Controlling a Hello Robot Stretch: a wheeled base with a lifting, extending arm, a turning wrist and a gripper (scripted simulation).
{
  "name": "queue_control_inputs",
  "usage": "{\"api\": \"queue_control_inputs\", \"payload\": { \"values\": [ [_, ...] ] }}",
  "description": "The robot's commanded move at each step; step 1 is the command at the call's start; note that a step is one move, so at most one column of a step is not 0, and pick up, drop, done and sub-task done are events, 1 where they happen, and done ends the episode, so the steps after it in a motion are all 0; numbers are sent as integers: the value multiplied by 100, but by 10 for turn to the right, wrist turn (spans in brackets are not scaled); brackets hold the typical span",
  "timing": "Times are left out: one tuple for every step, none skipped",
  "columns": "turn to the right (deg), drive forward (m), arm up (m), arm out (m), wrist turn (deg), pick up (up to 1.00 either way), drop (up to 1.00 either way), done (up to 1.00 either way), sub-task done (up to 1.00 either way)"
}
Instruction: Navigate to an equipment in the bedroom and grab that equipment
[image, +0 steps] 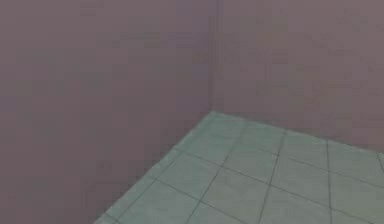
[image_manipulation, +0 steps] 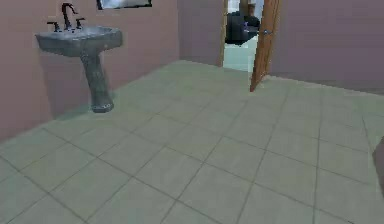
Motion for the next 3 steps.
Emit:
{"api": "queue_control_inputs", "payload": {
  "values": [
    [450, 0, 0, 0, 0, 0, 0, 0, 0],
    [450, 0, 0, 0, 0, 0, 0, 0, 0],
    [330, 0, 0, 0, 0, 0, 0, 0, 0]
  ]
}}
